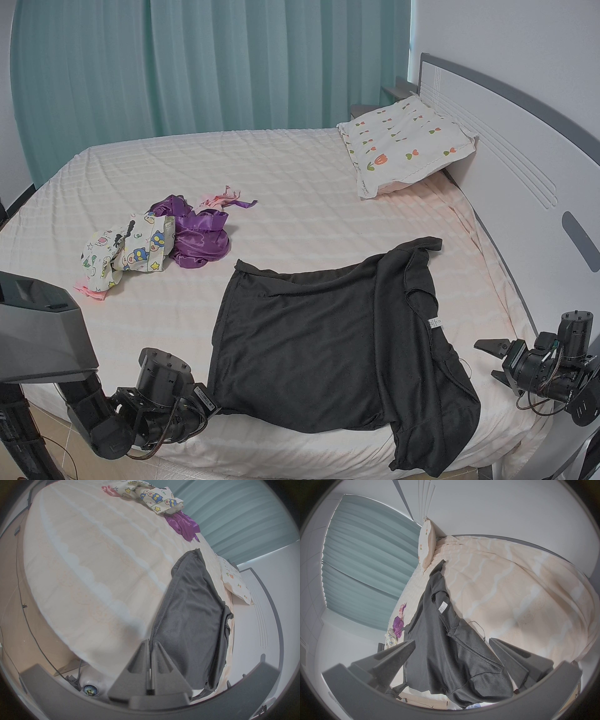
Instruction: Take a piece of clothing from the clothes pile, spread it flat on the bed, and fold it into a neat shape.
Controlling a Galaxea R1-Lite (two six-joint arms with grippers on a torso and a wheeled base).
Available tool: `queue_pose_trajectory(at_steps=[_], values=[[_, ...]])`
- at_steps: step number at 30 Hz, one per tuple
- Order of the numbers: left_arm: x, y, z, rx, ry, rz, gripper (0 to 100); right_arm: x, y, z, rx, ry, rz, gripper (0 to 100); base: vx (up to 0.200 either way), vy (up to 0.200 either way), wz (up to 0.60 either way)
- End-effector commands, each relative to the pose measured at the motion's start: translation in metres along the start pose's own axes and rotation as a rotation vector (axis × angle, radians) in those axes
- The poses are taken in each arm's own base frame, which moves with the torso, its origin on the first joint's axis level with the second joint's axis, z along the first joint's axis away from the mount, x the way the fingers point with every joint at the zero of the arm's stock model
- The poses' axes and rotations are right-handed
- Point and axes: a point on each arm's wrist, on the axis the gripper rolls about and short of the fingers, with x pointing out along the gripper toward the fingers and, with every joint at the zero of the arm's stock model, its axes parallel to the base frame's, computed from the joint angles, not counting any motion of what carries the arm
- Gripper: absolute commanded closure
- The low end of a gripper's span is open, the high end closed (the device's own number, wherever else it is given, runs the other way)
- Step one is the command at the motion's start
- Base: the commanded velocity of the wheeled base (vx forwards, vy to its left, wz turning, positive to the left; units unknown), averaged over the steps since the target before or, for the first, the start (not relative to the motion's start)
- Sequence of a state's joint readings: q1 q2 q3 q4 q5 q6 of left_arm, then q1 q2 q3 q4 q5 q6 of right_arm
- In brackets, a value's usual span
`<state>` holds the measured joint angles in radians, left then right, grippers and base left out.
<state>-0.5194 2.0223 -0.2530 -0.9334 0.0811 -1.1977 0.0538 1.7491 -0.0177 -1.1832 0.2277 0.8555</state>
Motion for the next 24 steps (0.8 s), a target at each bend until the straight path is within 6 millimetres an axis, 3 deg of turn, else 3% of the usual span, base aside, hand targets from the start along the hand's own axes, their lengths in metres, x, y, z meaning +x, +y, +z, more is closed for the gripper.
queue_pose_trajectory(at_steps=[1,8,13,20,24], values=[[-0.024,0.002,0.001,0.028,-0.01,-0.019,100,-0.003,-0.002,-0.003,0.003,0.008,-0.008,0,0.0,0.0,0.0],[-0.047,0.014,-0.001,0.182,0.056,0.121,100,-0.002,-0.002,-0.003,0.001,0.016,-0.006,0,0.0,0.0,0.0],[-0.051,0.02,-0.001,0.242,0.098,0.213,100,0.0,-0.003,-0.005,0.003,0.026,-0.014,0,0.0,0.0,0.0],[-0.058,0.034,0.014,0.261,0.091,0.325,100,0.001,-0.001,-0.003,-0.009,0.019,0.002,0,0.0,0.0,0.0],[-0.066,0.044,0.033,0.248,0.065,0.375,100,0.017,0.003,0.003,-0.041,0.018,0.01,0,0.0,0.0,0.0]])
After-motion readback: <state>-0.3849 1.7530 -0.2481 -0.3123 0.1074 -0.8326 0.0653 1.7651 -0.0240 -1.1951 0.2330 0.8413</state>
